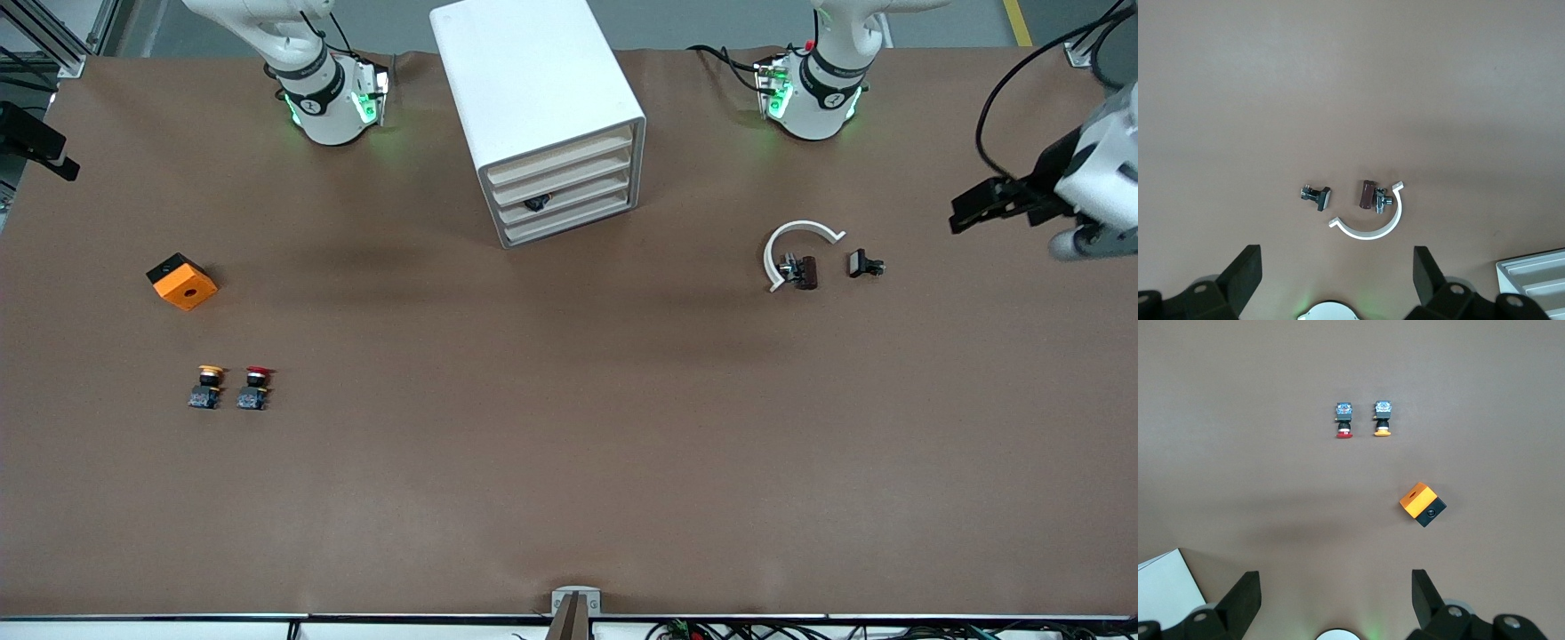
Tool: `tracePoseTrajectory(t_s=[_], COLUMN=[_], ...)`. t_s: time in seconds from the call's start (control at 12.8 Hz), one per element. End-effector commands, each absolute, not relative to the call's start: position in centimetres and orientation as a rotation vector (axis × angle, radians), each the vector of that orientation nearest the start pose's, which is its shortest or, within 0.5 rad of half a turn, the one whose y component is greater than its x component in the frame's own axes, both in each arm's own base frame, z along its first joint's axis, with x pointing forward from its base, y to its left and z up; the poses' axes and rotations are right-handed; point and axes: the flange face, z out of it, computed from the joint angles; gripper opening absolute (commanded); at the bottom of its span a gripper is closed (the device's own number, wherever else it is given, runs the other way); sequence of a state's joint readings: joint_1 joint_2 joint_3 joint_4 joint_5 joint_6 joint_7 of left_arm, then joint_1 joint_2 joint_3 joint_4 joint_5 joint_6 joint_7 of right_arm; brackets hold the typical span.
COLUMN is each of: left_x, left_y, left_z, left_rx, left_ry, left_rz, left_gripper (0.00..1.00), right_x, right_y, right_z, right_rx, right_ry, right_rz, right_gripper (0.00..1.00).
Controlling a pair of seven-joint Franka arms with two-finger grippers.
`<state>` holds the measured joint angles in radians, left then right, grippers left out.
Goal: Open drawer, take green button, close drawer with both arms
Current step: 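Reach the left gripper toward the white cabinet's drawer handle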
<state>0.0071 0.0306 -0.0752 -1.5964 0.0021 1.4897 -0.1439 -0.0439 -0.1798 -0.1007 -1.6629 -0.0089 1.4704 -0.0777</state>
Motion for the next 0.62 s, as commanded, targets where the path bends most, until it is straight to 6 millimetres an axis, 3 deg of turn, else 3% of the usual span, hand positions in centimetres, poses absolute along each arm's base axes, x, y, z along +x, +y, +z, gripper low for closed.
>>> tracePoseTrajectory(t_s=[0.0,0.31,0.55], left_x=[57.6,59.7,60.6], left_y=[-6.2,-9.4,-14.5], left_z=[54.4,47.1,42.0], left_rx=[-3.144,-3.215,-3.205], left_ry=[-0.060,-0.093,-0.208], left_rz=[0.300,0.427,0.462], left_gripper=[1.00,1.00,1.00], right_x=[47.4,47.4,47.5], right_y=[-7.8,-7.8,-7.7], right_z=[66.8,66.8,67.1], right_rx=[-3.120,-3.120,-3.123], right_ry=[0.134,0.131,0.129], right_rz=[0.005,0.005,-0.009], right_gripper=[1.00,1.00,1.00])
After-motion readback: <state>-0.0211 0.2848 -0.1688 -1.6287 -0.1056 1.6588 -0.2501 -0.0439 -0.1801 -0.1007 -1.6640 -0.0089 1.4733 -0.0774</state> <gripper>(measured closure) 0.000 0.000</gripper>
